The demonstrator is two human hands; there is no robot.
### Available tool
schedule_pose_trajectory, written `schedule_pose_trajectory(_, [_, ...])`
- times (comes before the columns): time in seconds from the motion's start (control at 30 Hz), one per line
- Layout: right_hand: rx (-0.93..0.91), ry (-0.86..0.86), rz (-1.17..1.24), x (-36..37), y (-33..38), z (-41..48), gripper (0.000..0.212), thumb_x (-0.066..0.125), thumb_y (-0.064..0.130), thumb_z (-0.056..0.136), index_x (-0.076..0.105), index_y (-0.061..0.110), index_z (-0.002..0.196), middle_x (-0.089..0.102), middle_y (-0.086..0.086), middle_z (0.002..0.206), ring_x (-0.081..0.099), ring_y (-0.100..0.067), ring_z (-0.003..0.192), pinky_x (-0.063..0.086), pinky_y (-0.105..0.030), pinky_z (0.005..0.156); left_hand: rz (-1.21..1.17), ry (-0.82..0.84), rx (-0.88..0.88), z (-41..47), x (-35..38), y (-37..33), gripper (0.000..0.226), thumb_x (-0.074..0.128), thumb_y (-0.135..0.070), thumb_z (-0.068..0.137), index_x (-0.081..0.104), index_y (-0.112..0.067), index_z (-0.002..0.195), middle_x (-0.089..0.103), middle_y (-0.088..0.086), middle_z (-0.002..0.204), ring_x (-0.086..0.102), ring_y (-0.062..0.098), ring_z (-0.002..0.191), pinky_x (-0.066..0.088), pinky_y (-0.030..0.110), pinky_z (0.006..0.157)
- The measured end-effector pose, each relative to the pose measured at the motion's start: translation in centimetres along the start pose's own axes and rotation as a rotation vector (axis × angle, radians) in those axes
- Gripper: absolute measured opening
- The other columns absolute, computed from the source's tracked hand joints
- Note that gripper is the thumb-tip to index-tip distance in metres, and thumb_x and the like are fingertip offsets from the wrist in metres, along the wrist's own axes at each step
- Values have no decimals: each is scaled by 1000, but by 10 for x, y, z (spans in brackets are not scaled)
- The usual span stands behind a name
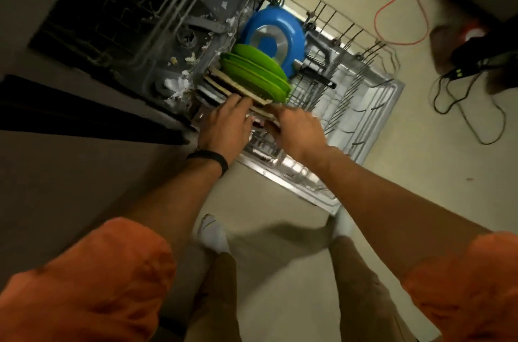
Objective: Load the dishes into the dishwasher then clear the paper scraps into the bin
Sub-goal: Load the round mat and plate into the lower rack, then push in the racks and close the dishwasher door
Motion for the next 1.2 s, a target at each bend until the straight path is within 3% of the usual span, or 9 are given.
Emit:
schedule_pose_trajectory(0.2, [-44, -10, 65, -45, -97, 6, 30, 51, 36, 102, 55, 25, 129, 69, -9, 115, 65, -35, 103, 50, -39, 75, -58, -1, -97, 29, 31, -107, 26, 54, -22, 100, 61, -16, 125, 60, 5, 125, 61, 28, 108, 48, 41, 85])
schedule_pose_trajectory(0.43, [-11, 9, 252, -71, -257, -9, 37, 48, 31, 104, 51, 27, 141, 67, -5, 129, 63, -30, 114, 51, -40, 89, -206, -17, -274, 55, 107, -230, 32, 53, -28, 102, 61, -16, 131, 65, 6, 126, 63, 25, 110, 53, 45, 92])
schedule_pose_trajectory(0.6, [80, 57, 343, -66, -331, -21, 37, 47, 21, 104, 53, 25, 141, 67, -3, 131, 62, -28, 117, 52, -43, 97, -311, -53, -424, 67, 147, -283, 30, 50, -29, 105, 61, -19, 131, 66, 3, 127, 62, 21, 112, 52, 42, 94])
schedule_pose_trajectory(0.8, [132, 157, 465, -35, -374, -18, 43, 48, 12, 101, 53, 19, 143, 64, -4, 135, 62, -24, 121, 50, -40, 103, -513, -65, -629, 69, 203, -306, 28, 49, -22, 105, 62, -18, 129, 67, 1, 123, 63, 16, 108, 52, 35, 92])
schedule_pose_trajectory(1.03, [137, 314, 449, 7, -385, -4, 43, 52, 14, 101, 52, 14, 143, 64, -8, 133, 60, -27, 123, 47, -41, 105, -610, -88, -826, 59, 261, -314, 21, 51, -24, 104, 69, -14, 106, 68, -4, 90, 62, 15, 84, 47, 27, 75])
schedule_pose_trajectory(1.2, [120, 355, 424, 23, -380, 12, 41, 48, 13, 102, 53, 9, 142, 65, -14, 132, 60, -29, 122, 47, -36, 103, -775, -87, -973, 66, 286, -306, 25, 48, -19, 104, 71, -13, 110, 70, 0, 99, 64, 19, 95, 50, 31, 86])
Point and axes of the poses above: each hand's wrist, its own z-axis towards the middle knuckle, its own x-axis out of the palm, y = z × x, the point moved 2 cm from there along z, towards the middle knuckle
